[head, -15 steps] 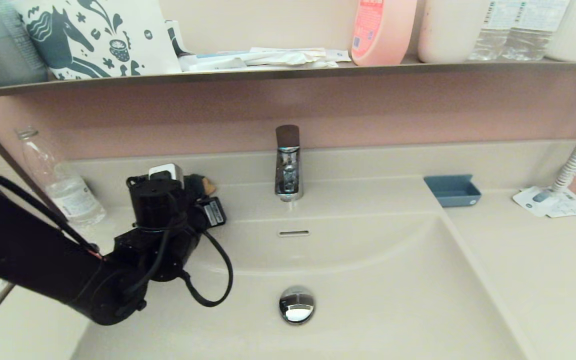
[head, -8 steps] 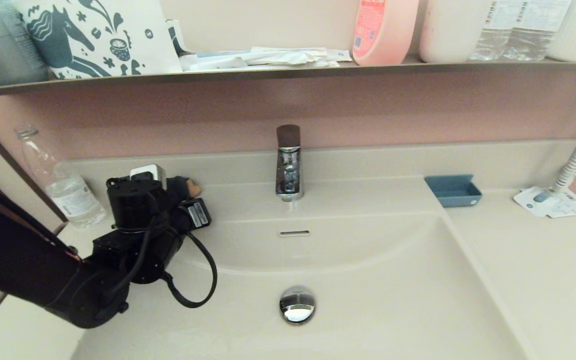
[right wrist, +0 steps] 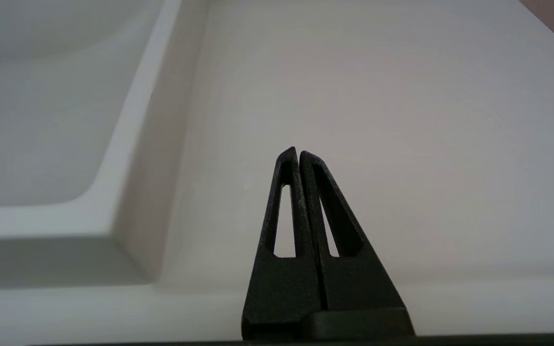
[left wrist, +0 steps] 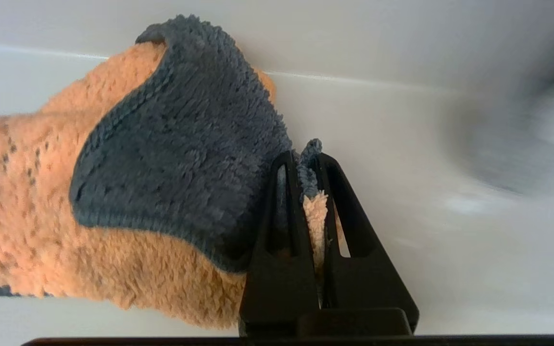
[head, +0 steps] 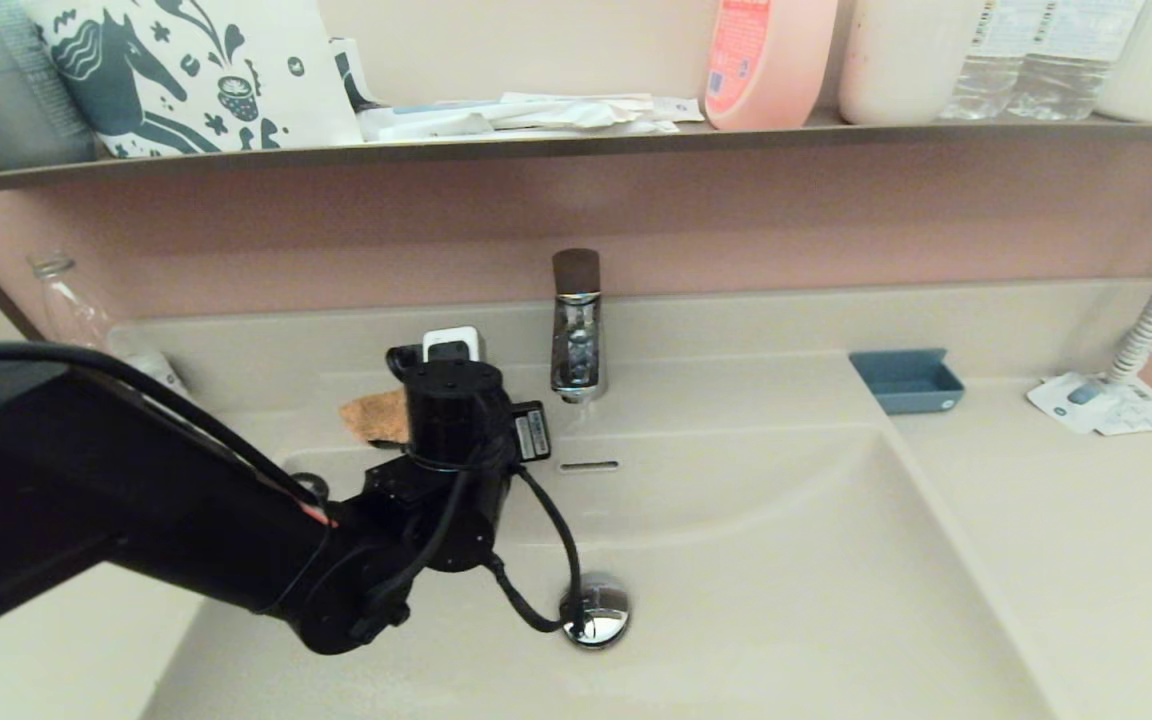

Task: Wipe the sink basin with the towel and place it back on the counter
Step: Wipe the sink

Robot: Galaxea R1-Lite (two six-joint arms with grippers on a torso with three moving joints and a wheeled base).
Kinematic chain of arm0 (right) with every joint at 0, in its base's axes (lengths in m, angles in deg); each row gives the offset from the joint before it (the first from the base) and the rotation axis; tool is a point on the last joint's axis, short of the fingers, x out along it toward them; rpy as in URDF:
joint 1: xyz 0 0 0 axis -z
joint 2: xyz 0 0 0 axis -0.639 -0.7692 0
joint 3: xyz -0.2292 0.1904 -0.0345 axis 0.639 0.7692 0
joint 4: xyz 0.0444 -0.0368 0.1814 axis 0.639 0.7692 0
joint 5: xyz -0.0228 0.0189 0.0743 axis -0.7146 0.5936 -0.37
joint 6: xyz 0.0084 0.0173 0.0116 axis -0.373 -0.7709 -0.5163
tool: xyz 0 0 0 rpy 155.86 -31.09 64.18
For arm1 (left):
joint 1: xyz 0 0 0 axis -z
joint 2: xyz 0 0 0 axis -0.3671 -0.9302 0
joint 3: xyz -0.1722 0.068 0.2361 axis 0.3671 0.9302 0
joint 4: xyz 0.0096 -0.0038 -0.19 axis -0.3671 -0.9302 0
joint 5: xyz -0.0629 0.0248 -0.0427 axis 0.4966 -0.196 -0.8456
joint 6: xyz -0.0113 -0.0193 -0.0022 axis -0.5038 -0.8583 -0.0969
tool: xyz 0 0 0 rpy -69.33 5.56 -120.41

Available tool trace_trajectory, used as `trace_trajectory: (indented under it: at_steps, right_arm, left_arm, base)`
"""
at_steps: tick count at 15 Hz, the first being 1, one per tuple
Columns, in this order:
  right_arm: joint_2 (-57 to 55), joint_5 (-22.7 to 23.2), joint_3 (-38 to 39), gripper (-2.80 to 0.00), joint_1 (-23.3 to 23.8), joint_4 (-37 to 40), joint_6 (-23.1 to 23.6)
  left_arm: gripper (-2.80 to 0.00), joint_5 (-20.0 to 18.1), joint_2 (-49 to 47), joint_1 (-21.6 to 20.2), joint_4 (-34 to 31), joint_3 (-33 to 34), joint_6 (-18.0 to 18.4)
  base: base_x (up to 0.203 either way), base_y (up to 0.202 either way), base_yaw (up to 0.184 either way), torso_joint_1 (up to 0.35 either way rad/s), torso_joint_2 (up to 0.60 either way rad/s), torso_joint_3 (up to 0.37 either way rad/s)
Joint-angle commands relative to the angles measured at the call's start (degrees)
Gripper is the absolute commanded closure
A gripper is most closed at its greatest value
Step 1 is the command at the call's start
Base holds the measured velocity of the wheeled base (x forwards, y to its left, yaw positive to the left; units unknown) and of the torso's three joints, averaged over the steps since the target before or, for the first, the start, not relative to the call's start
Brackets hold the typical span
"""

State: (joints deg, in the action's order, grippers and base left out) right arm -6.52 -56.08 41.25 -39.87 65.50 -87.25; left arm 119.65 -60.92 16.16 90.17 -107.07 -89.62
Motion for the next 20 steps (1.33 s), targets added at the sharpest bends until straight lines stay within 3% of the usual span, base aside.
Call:
trace_trajectory:
  at_steps: [1, 3, 7, 13, 17, 20]
  right_arm:
    - [-0.1, 0.0, 0.0, 0.00, 0.0, 0.0, 0.0]
    - [-0.1, 0.0, 0.0, 0.00, 0.0, 0.0, 0.0]
    - [-0.1, 0.0, 0.0, 0.00, 0.0, 0.0, 0.0]
    - [-0.1, 0.0, 0.0, 0.00, 0.0, 0.0, 0.0]
    - [-0.1, 0.0, 0.0, 0.00, 0.0, 0.0, 0.0]
    - [-0.1, 0.1, 0.0, 0.00, 0.0, 0.0, 0.0]
  left_arm:
    - [0.00, 1.4, -0.8, 3.7, -2.5, -3.9, 0.0]
    - [0.00, 3.2, -0.6, 6.4, -5.0, -5.8, 0.1]
    - [0.00, 5.0, 0.8, 7.2, -5.1, -5.3, 0.1]
    - [0.00, 5.2, 11.6, 3.3, -8.1, 5.7, -0.1]
    - [0.00, 4.7, 26.3, -3.9, -16.6, 14.2, -0.2]
    - [0.00, 4.7, 40.9, -6.3, -34.9, 14.8, -0.3]
  base:
    - [0.000, 0.000, 0.000, 0.000, 0.00, 0.000]
    - [0.000, 0.000, 0.000, 0.000, 0.00, 0.000]
    - [0.000, 0.000, 0.000, 0.000, 0.00, 0.000]
    - [0.000, 0.000, 0.000, 0.000, 0.00, 0.000]
    - [0.000, 0.000, 0.000, 0.000, 0.00, 0.000]
    - [0.000, 0.000, 0.000, 0.000, 0.00, 0.000]
